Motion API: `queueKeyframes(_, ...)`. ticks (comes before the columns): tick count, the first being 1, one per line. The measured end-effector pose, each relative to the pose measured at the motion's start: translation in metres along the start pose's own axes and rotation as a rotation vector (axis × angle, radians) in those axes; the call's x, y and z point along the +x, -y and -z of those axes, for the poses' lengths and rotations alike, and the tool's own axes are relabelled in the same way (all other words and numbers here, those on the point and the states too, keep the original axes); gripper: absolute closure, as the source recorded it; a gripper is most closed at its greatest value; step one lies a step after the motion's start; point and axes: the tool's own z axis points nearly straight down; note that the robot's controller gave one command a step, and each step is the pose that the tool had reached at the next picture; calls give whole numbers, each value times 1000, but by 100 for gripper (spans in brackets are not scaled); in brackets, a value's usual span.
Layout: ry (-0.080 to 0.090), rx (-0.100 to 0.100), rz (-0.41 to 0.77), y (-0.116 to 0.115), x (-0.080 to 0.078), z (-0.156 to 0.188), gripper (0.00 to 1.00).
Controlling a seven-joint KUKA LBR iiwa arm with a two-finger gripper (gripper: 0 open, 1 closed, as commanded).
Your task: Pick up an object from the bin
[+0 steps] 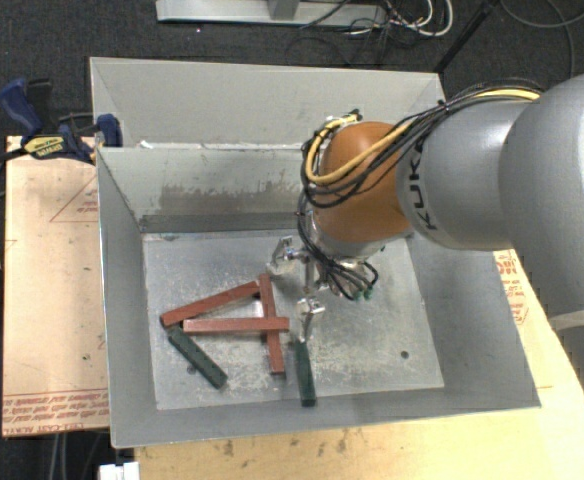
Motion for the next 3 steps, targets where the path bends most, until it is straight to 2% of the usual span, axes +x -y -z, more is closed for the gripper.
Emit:
queueKeyframes(1,-5,1,-6,-16,-48,0,0)
queueKeyframes(2,15,-4,1,-84,-47,3,100)
queueKeyframes(3,15,-4,0,-84,-47,3,100)
